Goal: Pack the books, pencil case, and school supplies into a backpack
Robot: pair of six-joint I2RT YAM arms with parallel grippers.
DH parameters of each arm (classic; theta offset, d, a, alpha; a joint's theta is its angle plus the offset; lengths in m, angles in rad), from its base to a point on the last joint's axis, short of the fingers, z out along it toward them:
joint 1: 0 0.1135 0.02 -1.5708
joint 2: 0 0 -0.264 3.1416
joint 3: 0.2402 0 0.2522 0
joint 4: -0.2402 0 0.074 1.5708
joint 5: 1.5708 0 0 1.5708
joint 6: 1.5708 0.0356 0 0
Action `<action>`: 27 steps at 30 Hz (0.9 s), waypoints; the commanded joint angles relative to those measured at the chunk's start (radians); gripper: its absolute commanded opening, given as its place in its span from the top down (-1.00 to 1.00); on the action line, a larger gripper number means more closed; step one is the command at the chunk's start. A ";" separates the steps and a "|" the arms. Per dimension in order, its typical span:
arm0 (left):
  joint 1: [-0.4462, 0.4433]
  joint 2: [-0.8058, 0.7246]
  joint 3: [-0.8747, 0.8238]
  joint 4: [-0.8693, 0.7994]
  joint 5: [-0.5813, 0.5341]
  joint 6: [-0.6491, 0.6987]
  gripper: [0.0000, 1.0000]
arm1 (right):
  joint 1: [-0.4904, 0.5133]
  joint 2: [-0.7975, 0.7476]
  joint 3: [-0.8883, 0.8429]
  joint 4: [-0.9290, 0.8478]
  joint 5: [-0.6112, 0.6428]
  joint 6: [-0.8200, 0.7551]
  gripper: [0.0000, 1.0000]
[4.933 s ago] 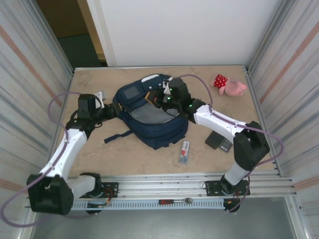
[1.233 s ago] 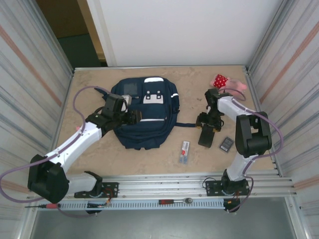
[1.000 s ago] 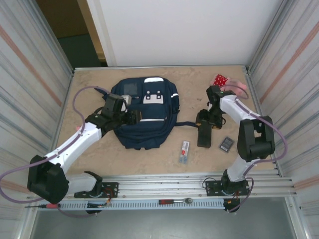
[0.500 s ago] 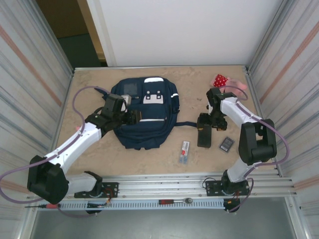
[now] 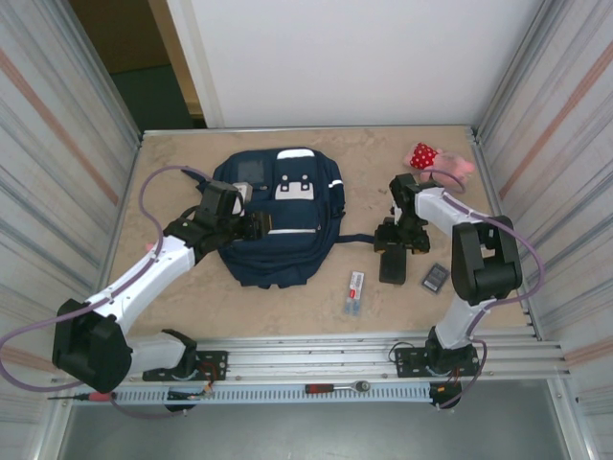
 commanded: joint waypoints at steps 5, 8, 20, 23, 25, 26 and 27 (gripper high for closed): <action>-0.006 0.004 0.016 0.018 0.002 -0.006 -0.09 | 0.012 0.046 -0.029 0.031 -0.015 -0.004 -0.77; -0.006 0.006 0.016 0.019 0.002 -0.007 -0.09 | 0.013 0.057 -0.034 0.038 0.013 0.008 -0.74; -0.005 -0.002 0.004 0.009 -0.022 0.090 -0.13 | -0.005 0.007 -0.062 0.072 0.000 0.049 -0.15; -0.001 -0.026 0.017 0.004 0.002 0.267 -0.16 | -0.036 -0.111 -0.063 0.044 -0.034 0.056 -0.09; 0.002 -0.043 0.022 0.017 0.104 0.443 -0.18 | -0.075 -0.211 -0.064 0.039 -0.097 0.064 -0.08; 0.001 -0.044 0.032 0.005 0.171 0.545 -0.20 | -0.099 -0.265 -0.066 0.046 -0.146 0.073 -0.07; -0.001 -0.040 0.043 -0.015 0.218 0.627 -0.21 | -0.119 -0.312 -0.073 0.056 -0.195 0.079 -0.07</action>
